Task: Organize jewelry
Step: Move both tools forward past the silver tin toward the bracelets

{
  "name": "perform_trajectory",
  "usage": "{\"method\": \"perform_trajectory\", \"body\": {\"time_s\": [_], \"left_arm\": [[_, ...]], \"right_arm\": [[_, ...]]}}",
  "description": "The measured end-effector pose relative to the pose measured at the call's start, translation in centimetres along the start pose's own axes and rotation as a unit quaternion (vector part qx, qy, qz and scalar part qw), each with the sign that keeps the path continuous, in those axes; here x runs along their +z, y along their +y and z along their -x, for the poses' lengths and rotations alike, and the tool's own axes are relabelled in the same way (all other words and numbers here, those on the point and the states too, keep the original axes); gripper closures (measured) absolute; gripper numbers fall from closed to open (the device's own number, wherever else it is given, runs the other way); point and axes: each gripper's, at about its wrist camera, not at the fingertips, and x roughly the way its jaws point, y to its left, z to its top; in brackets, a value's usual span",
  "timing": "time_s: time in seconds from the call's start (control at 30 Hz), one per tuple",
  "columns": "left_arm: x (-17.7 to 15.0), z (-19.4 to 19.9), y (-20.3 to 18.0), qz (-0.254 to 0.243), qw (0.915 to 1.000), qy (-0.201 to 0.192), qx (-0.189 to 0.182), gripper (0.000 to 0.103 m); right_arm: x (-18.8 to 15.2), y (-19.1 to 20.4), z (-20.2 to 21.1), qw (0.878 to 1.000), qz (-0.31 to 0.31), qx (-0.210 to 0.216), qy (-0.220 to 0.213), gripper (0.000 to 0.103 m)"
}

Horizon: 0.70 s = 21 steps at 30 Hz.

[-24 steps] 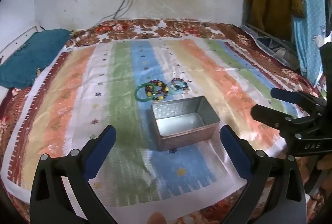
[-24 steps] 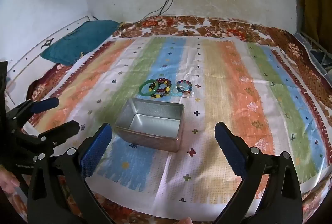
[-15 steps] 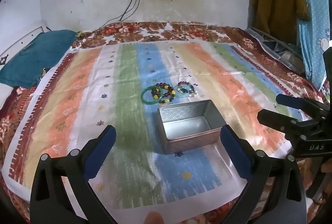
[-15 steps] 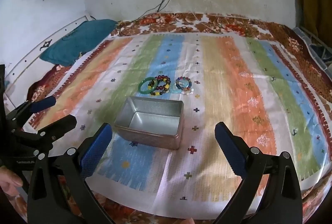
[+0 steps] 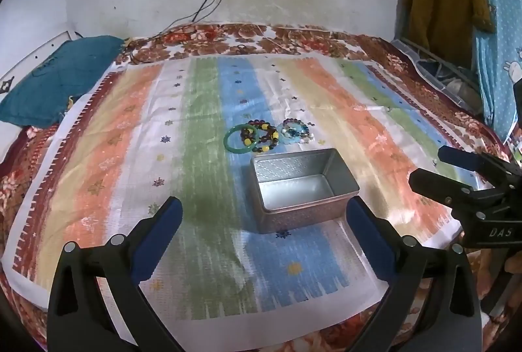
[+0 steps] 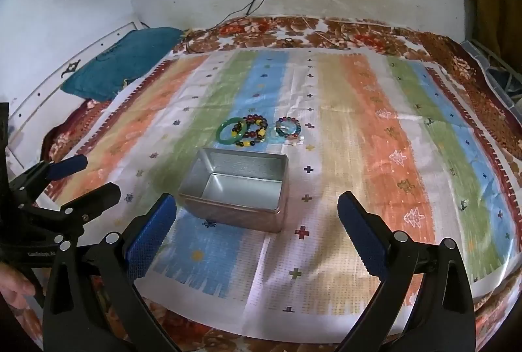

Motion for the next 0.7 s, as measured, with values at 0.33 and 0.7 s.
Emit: {"method": "perform_trajectory", "body": {"time_s": [0.33, 0.7], "left_arm": [[0.31, -0.02, 0.08, 0.002, 1.0, -0.001, 0.004, 0.005], [0.02, -0.46, 0.45, 0.006, 0.9999, 0.006, 0.011, 0.005]], "right_arm": [[-0.17, -0.01, -0.22, 1.0, -0.001, -0.003, 0.004, 0.003], [-0.02, -0.5, -0.24, 1.0, -0.017, -0.002, 0.004, 0.003]]}}
